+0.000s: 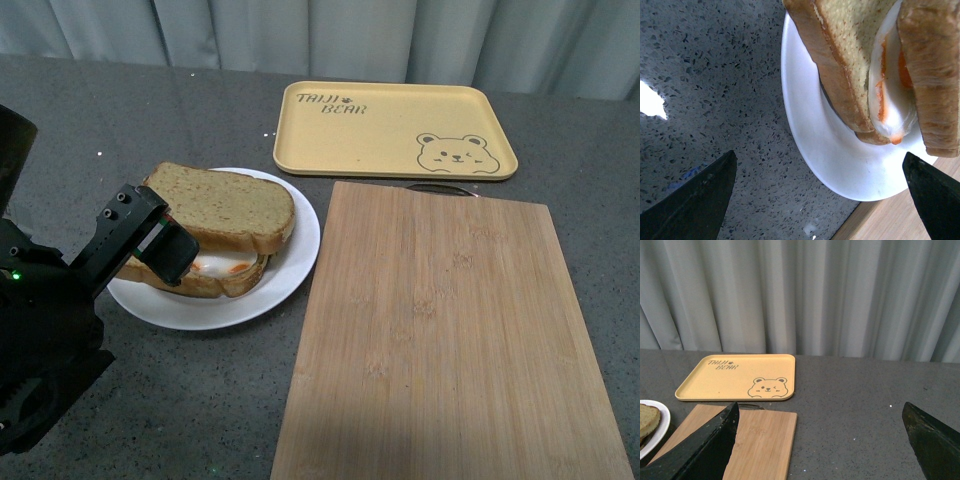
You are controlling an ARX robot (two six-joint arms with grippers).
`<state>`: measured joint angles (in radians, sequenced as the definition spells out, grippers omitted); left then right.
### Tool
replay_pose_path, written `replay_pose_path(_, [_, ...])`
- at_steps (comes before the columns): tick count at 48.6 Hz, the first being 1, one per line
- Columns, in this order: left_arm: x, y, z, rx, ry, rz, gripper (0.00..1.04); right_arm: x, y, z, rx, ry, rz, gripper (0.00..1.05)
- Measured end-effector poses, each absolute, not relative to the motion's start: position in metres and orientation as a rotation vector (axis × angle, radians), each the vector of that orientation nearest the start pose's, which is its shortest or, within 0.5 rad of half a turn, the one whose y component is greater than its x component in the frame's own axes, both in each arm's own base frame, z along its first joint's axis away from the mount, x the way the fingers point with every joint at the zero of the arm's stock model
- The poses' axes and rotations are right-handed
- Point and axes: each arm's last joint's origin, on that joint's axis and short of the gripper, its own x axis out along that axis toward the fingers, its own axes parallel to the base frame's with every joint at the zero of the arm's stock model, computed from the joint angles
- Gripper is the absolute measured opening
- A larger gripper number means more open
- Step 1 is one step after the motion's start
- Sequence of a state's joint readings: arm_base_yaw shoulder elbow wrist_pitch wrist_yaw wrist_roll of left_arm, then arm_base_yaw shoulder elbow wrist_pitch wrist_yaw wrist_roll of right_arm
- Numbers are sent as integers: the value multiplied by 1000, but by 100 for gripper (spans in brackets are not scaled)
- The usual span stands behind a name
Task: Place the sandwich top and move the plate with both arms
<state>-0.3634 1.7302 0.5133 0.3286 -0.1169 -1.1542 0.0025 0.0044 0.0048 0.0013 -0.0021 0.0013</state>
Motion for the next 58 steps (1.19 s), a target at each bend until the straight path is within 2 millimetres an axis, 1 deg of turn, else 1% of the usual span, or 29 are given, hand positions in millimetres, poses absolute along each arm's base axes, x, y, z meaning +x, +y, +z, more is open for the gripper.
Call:
replay_pose_path(7, [253,-93,75,-880,884,304,98,98,0,165,1,-2,4,95])
replay_pose_path(10, [255,-94,73,-889,886,308,92,98,0,165,1,-2,4,95])
replay_pose_path(12, [257,-95,71,-890,888,308,86,98,0,165,1,-2,4,95])
replay_pose_path(16, [261,-97,65,-901,902,325,72,98,0,165,1,-2,5,95])
replay_pose_path(21, [263,-97,54,-916,927,368,51,98,0,165,2,-2,4,95])
replay_pose_path(23, [266,-97,53,-930,923,371,44,98,0,165,1,-2,4,95])
replay_pose_path(24, [268,-97,52,-936,921,374,38,98,0,165,1,-2,4,95])
replay_pose_path(25, [268,-96,52,-937,920,375,36,98,0,165,2,-2,4,95])
replay_pose_path(30, [270,-91,51,-978,905,397,19,98,0,165,1,-2,4,95])
replay_pose_path(34, [271,-85,54,-1032,880,381,10,98,0,165,1,-2,4,95])
replay_pose_path(40, [268,-83,57,-1082,862,355,5,98,0,165,1,-2,5,95])
replay_pose_path(45, [263,-82,58,-1145,833,321,5,98,0,165,1,-2,4,95])
replay_pose_path(51, [256,-80,59,-1221,764,231,4,98,0,165,1,-2,4,95])
replay_pose_path(58, [254,-77,65,-1274,680,148,4,98,0,165,1,-2,4,95])
